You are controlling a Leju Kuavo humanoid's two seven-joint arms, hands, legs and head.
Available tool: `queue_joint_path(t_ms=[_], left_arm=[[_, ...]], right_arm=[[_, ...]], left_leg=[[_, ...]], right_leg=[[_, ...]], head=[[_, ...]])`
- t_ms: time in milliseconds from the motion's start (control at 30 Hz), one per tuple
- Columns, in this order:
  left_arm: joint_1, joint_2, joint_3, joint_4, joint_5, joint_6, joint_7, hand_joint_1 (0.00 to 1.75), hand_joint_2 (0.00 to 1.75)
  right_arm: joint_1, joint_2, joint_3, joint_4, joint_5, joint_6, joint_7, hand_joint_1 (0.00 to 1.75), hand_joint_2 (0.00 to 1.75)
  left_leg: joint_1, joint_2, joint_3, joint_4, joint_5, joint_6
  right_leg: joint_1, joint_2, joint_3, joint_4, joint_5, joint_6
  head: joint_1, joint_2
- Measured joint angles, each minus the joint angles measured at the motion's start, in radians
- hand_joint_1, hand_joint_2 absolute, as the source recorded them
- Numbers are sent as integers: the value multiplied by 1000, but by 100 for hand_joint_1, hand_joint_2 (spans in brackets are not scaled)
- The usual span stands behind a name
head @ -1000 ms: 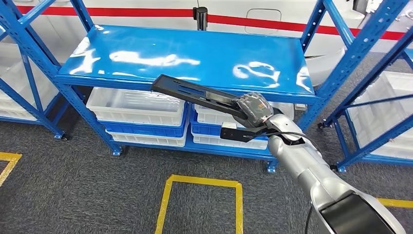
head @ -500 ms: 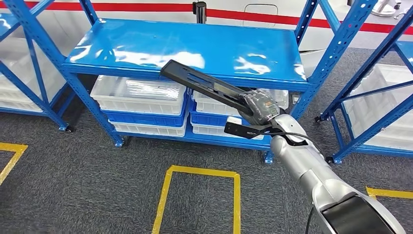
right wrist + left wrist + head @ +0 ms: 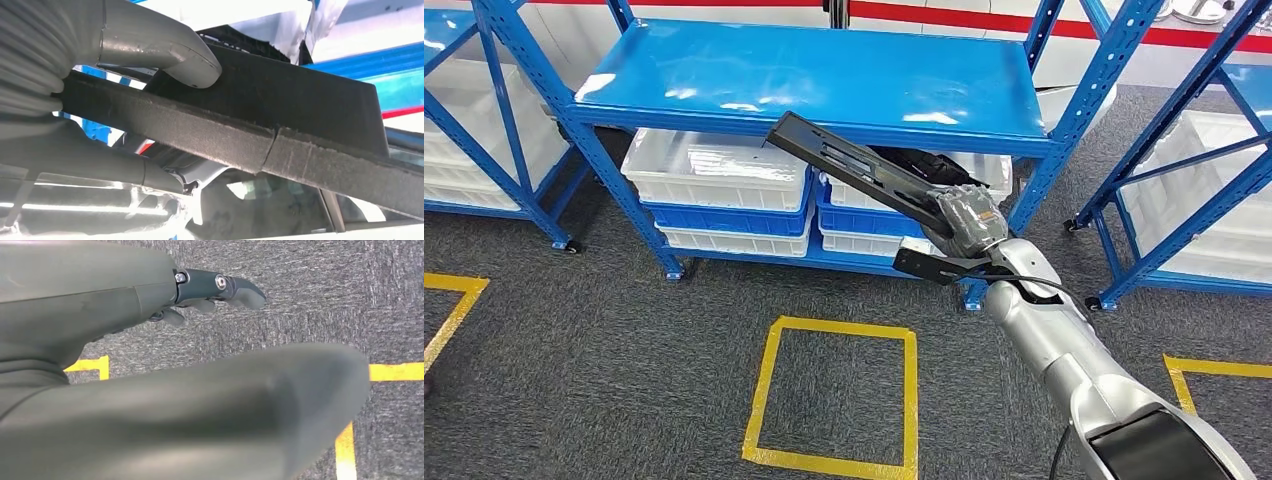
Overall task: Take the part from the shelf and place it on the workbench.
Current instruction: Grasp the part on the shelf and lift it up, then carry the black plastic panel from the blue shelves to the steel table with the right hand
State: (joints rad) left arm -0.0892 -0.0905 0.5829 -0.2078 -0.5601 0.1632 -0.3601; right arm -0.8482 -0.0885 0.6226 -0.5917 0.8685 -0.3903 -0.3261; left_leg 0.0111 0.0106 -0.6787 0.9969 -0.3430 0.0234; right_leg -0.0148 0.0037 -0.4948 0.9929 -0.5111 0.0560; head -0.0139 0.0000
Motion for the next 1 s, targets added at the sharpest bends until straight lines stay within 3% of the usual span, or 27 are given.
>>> queue_joint_path(t_ms=[33,100,133,200,233,267,300,333,367,433,500,567,633,667,733,800,833,867,900,967,1000], left_arm=[[0,0,0,0,-1,-3,0,0,0],[1,0,0,0,-4,-11,1,0,0],[2,0,0,0,-5,-14,1,0,0],[2,-2,0,0,-7,-16,4,0,0],[1,-2,0,0,-8,-16,5,0,0],[1,-3,0,0,-8,-16,7,0,0],[0,-3,0,0,-9,-16,8,0,0],[0,-3,0,0,-10,-16,9,0,0],[0,-3,0,0,-11,-16,9,0,0],[-2,-3,0,0,-14,-16,9,0,0],[-4,-3,0,0,-15,-16,9,0,0],[-6,-3,0,0,-16,-16,9,0,0],[-9,-5,1,-1,-17,-16,9,0,0],[-11,-6,1,-1,-18,-16,9,0,0],[-14,-6,1,-1,-22,-16,10,0,0],[-14,-6,1,-1,-25,-16,11,0,0],[-14,-7,1,-1,-26,-16,12,0,0],[-15,-7,1,-1,-27,-16,12,0,0],[-15,-8,1,-1,-27,-16,13,0,0],[-17,-11,1,-1,-28,-16,14,0,0],[-17,-11,1,-1,-28,-16,14,0,0]], right_arm=[[1,0,-1,-2,0,0,0,175,175],[3,0,-3,-2,2,-1,0,175,175],[3,0,-4,-3,4,-2,1,175,175],[3,0,-6,-4,6,-3,2,175,175],[3,0,-7,-5,8,-4,2,175,175],[4,1,-8,-5,11,-5,3,175,175],[5,1,-9,-5,14,-7,4,175,175],[6,0,-10,-5,17,-8,5,175,175],[7,0,-11,-5,19,-10,5,175,175],[7,0,-17,-7,18,-14,6,175,175],[6,0,-25,-11,12,-17,7,175,175],[6,1,-32,-13,5,-18,7,175,175],[7,0,-41,-15,5,-18,8,175,175],[7,-1,-45,-15,6,-19,8,175,175],[8,-2,-51,-17,8,-20,10,175,175],[11,-4,-54,-18,9,-22,10,175,175],[12,-5,-55,-18,11,-22,10,175,175],[13,-6,-56,-18,12,-22,10,175,175],[13,-6,-57,-19,14,-22,10,175,175],[11,-5,-62,-26,17,-23,10,175,175],[11,-4,-64,-29,18,-23,9,175,175]], left_leg=[[-1,0,-3,-2,10,-4],[2,-2,-12,-1,10,-13],[4,-3,-23,20,-17,-17],[7,-7,-57,124,-116,-25],[8,-9,-75,200,-166,-29],[9,-10,-88,266,-195,-32],[11,-10,-88,310,-203,-35],[12,-10,-70,313,-191,-36],[14,-9,-32,277,-168,-36],[16,-12,71,138,-137,-35],[13,-17,129,44,-138,-31],[6,-18,130,25,-137,-22],[5,-14,119,14,-123,-1],[5,-12,110,9,-113,12],[3,-10,87,9,-93,30],[-2,-9,61,9,-72,34],[-4,-9,48,9,-61,34],[-6,-9,35,9,-49,33],[-8,-9,23,10,-38,32],[-10,-9,4,9,-16,25],[-11,-9,-1,7,-4,20]], right_leg=[[5,2,4,-13,0,-7],[-4,2,-11,-11,16,-25],[-8,0,-20,-12,25,-39],[-12,-2,-38,-12,45,-58],[-11,-3,-49,-12,55,-63],[-11,-3,-59,-11,63,-62],[-11,-3,-69,-10,70,-59],[-11,-3,-78,-8,76,-56],[-12,-3,-86,-5,82,-51],[-12,-3,-101,2,90,-42],[-8,-4,-112,7,100,-26],[-3,-4,-119,6,114,-5],[-2,-4,-137,25,96,2],[-1,-4,-154,60,66,-2],[-3,-4,-196,187,-18,-14],[-3,-4,-215,301,-60,-7],[-2,-4,-203,313,-51,1],[0,-4,-172,287,-29,10],[2,-4,-125,228,-4,13],[10,-4,-21,73,2,-2],[14,-4,8,20,-4,-13]], head=[[-2,0],[-5,0],[-6,0],[-8,0],[-8,0],[-8,0],[-8,0],[-8,0],[-9,0],[-9,0],[-8,0],[-7,0],[-7,0],[-6,0],[-4,0],[-2,0],[-2,0],[-2,0],[-2,0],[-3,0],[-3,0]])
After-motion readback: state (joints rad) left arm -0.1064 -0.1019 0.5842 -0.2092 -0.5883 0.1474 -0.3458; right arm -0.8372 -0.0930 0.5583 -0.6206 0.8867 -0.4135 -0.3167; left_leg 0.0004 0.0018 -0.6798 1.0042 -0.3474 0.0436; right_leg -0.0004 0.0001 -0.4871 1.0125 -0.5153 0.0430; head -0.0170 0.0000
